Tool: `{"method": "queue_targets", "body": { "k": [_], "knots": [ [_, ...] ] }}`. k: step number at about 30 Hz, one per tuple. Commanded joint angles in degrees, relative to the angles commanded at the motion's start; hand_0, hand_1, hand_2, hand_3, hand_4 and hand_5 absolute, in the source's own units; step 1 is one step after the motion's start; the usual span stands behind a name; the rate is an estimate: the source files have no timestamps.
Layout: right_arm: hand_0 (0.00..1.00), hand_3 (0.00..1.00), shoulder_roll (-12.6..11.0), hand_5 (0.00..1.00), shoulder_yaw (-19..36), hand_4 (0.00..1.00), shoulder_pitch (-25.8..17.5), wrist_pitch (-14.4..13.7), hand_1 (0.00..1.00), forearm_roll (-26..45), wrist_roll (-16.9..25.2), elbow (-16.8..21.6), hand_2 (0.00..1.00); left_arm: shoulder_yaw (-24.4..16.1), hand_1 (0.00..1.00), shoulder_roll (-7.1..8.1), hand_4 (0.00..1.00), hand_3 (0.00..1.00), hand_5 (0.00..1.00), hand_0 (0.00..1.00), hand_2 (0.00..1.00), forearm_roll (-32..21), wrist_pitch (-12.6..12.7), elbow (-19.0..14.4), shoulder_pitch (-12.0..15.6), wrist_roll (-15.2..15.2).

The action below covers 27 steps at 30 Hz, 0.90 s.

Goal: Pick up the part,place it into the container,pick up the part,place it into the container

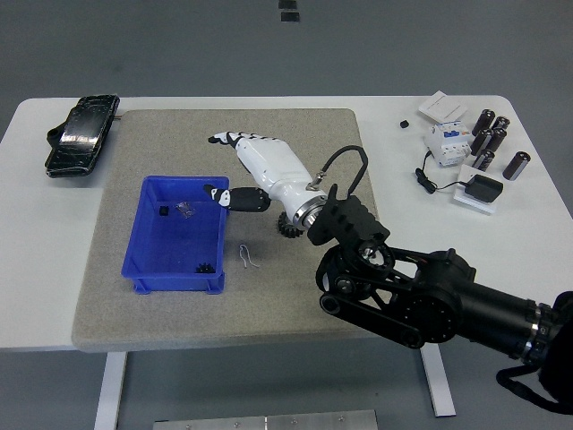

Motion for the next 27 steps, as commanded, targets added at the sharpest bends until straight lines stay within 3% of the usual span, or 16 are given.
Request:
{"method": "queue_targets", "body": {
  "k": [5,11,27],
  "knots": [
    [0.628,0.78,-4.07,0.383,-2.32,0.727,-1.01,4.26,0.748,-1.96,-2.47,-0.94,0.786,-0.03,0.635,0.0,0.655,0.587,0.277,0.681,0.61,-0.1,0.01,0.02,0.1,0.0],
    [0.626,0.784,-5.75,0.386,-6.58,0.73,-1.88,8.81,0.746,-3.12,-5.06,-1.09,0.79,0.59,0.635,-0.06,0.654,0.586,0.278,0.681,0.61,-0.79,-0.03,0.12,-0.1,-0.4],
    [0.601,0.774,-3.91,0.401,-11.95,0.736,0.4,8.64,0.74,-0.68,-3.31,-6.45,0.782,0.19,0.635,-0.08,0.653,0.587,0.275,0.681,0.609,-0.11,-0.04,0.02,-0.28,-0.12]
  ]
}}
